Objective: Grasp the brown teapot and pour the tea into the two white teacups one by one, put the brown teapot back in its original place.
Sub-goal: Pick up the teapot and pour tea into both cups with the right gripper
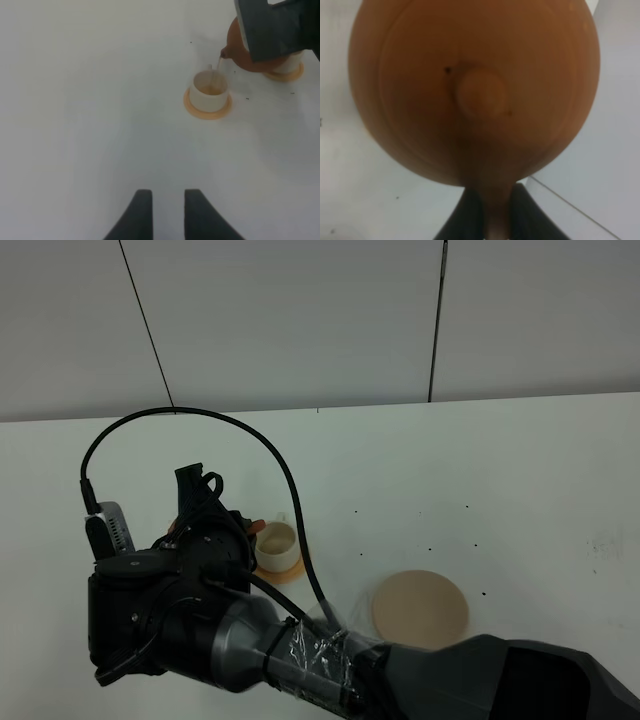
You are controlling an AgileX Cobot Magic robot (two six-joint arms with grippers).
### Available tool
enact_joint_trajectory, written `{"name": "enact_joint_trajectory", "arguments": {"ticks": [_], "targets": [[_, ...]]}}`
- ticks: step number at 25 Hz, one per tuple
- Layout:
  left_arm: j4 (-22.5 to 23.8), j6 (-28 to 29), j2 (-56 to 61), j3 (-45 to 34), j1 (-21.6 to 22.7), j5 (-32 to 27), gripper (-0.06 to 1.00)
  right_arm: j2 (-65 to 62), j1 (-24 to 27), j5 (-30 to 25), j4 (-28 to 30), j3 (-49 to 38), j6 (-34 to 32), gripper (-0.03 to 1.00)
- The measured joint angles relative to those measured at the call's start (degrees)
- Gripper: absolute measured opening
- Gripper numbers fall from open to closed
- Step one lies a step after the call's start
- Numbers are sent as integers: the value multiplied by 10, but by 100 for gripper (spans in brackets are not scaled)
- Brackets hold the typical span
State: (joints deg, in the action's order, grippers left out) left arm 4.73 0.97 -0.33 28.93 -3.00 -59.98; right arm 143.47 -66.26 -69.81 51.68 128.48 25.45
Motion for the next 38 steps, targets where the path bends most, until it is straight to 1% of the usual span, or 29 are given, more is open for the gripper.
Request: {"name": "enact_joint_trajectory", "arguments": {"ticks": [5,38], "targets": [[0,0,0,0,0,0,23,0,-5,0,10,0,0,9],[0,0,0,0,0,0,23,6,-7,0,12,0,15,9]]}}
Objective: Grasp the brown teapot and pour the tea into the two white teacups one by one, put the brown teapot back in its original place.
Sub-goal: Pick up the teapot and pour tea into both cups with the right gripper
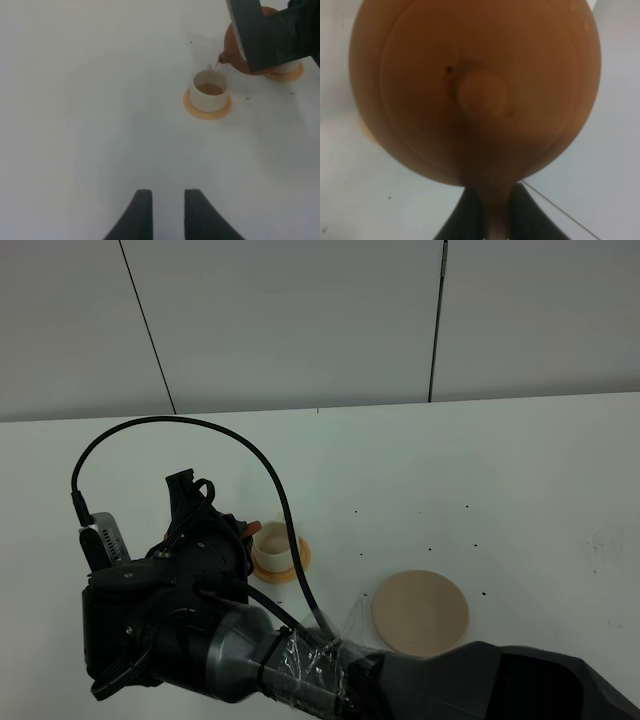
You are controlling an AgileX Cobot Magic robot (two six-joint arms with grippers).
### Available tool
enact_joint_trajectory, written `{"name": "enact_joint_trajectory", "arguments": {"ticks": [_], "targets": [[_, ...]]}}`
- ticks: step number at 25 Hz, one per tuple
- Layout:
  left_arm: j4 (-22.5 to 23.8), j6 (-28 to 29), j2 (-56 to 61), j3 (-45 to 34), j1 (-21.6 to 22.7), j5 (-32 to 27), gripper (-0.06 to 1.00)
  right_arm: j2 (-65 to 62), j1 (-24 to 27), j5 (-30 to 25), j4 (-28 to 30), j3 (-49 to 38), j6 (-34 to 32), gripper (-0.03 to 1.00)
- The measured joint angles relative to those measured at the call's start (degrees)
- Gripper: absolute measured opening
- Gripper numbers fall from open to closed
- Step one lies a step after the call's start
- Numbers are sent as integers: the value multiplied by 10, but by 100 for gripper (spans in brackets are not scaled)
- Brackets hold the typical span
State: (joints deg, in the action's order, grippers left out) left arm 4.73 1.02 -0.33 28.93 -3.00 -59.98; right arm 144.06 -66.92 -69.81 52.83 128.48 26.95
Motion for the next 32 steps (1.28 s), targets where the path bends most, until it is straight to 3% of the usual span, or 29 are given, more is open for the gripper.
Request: {"name": "enact_joint_trajectory", "arguments": {"ticks": [32], "targets": [[0,0,0,0,0,0,23,11,-1,0,-10,0,11,9]]}}
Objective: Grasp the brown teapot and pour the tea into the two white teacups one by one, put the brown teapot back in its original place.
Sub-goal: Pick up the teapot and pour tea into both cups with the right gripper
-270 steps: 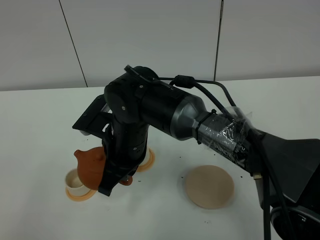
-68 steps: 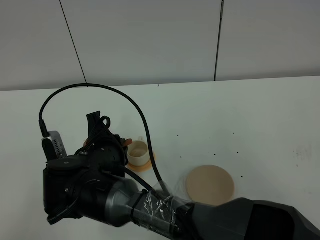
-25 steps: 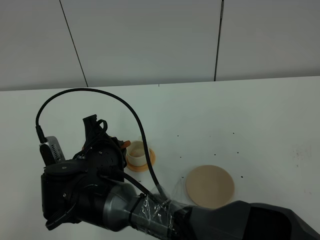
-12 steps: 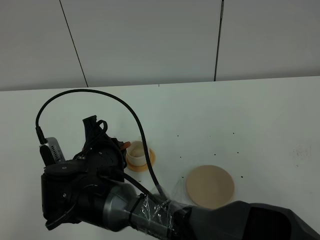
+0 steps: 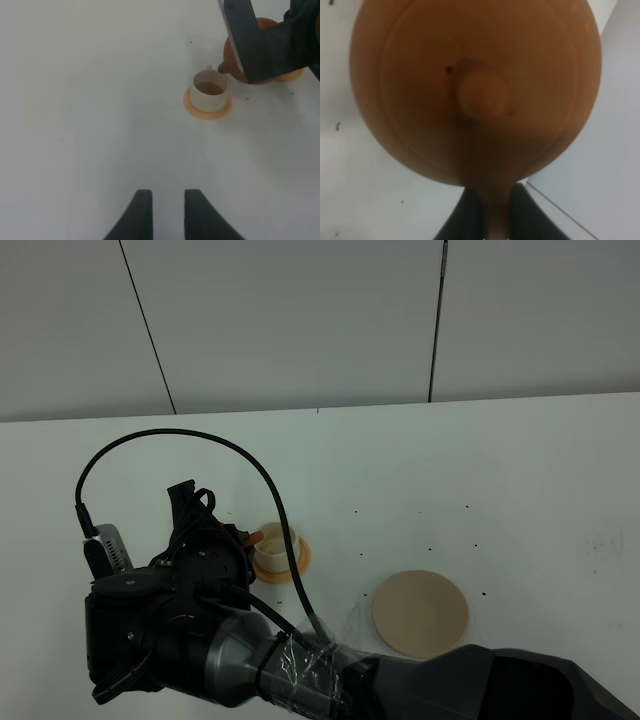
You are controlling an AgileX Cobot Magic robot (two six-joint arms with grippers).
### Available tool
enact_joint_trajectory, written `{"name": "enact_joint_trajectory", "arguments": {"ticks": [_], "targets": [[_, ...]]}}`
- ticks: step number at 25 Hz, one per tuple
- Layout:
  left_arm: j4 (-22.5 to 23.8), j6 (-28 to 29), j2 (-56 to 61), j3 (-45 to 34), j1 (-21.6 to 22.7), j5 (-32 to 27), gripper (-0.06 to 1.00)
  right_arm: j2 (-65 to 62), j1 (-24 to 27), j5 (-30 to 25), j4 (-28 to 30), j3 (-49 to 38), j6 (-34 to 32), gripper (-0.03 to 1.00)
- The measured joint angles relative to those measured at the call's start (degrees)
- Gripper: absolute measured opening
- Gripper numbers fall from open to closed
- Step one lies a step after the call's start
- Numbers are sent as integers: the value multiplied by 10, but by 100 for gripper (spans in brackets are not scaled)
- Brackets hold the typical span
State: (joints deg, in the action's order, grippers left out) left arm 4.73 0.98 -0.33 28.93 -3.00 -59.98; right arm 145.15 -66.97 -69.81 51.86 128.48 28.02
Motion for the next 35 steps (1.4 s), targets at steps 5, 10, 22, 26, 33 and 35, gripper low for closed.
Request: {"name": "enact_joint_trajectory", "arguments": {"ticks": [5,10,22,26,33,35], "targets": [[0,0,0,0,0,0,23,0,0,0,1,0,7,9],[0,0,0,0,0,0,23,0,0,0,4,0,8,9],[0,0,0,0,0,0,23,0,0,0,14,0,20,9],[0,0,0,0,0,0,23,0,0,0,17,0,25,9],[0,0,0,0,0,0,23,0,0,0,20,0,25,9],[0,0,0,0,0,0,23,0,0,0,20,0,25,9]]}}
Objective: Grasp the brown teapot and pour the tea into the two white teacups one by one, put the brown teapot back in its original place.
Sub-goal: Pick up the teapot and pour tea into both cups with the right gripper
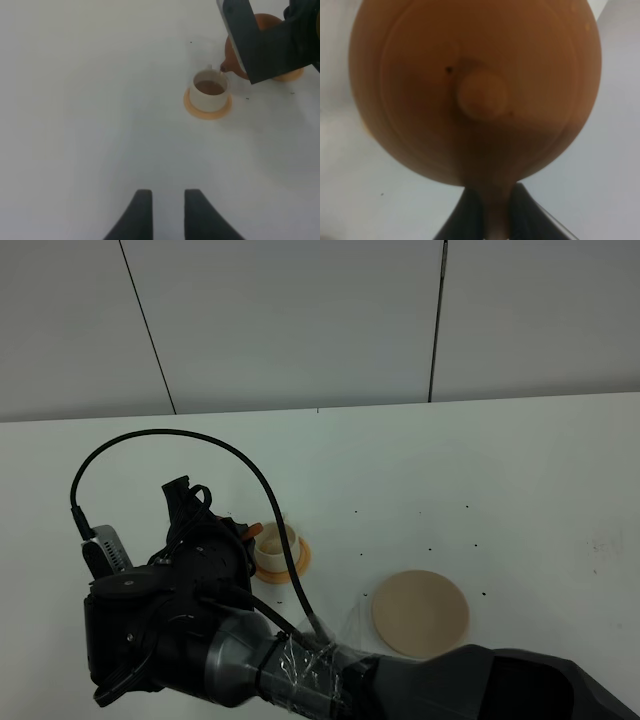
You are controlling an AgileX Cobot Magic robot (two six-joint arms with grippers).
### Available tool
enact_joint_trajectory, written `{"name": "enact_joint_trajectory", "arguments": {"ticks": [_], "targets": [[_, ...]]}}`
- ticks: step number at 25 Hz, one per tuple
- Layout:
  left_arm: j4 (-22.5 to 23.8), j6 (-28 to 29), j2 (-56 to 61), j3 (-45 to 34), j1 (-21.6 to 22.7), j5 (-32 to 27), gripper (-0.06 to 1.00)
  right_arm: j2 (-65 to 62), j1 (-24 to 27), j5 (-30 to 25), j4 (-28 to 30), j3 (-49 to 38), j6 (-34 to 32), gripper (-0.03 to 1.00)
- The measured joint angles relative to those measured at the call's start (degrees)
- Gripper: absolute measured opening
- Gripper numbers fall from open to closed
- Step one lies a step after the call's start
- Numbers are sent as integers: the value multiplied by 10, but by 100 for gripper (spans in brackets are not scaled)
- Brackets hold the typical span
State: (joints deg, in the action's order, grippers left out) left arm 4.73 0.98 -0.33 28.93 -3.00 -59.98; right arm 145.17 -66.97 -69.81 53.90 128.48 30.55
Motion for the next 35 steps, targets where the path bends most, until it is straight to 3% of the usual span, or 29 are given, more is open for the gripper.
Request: {"name": "enact_joint_trajectory", "arguments": {"ticks": [21,35], "targets": [[0,0,0,0,0,0,23,0,0,0,0,0,1,9],[0,0,0,0,0,0,23,-31,10,4,-45,0,1,9]]}}
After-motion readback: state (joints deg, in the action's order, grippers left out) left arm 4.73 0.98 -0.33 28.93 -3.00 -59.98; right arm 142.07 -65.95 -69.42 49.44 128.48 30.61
